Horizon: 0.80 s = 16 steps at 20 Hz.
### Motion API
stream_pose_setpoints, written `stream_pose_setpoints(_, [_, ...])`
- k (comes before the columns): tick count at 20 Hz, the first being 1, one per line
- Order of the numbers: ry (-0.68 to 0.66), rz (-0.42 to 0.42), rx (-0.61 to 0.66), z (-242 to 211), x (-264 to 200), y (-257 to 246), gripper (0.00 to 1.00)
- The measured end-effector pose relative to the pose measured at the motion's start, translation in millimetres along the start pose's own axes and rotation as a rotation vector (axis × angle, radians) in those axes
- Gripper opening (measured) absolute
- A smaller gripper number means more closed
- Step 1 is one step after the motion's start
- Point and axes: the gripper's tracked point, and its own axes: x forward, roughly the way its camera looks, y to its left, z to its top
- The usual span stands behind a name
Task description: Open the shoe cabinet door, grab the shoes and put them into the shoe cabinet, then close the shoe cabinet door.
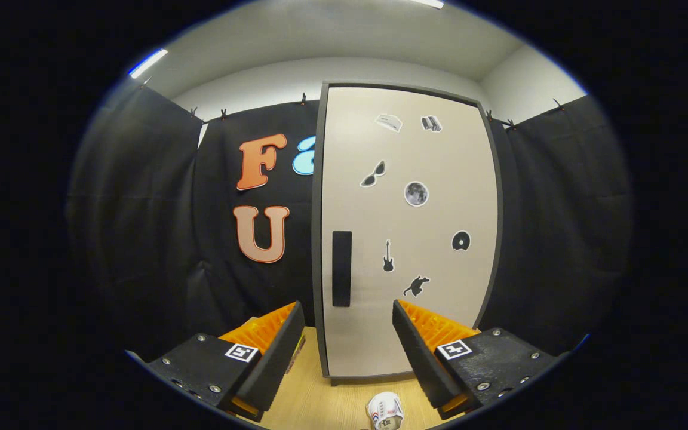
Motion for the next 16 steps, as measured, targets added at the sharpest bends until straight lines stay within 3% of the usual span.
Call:
stream_pose_setpoints(9, [0.06,-0.012,0.008,-25,97,9,0.93])
stream_pose_setpoints(16, [0.044,-0.042,-0.004,-19,141,8,0.93])
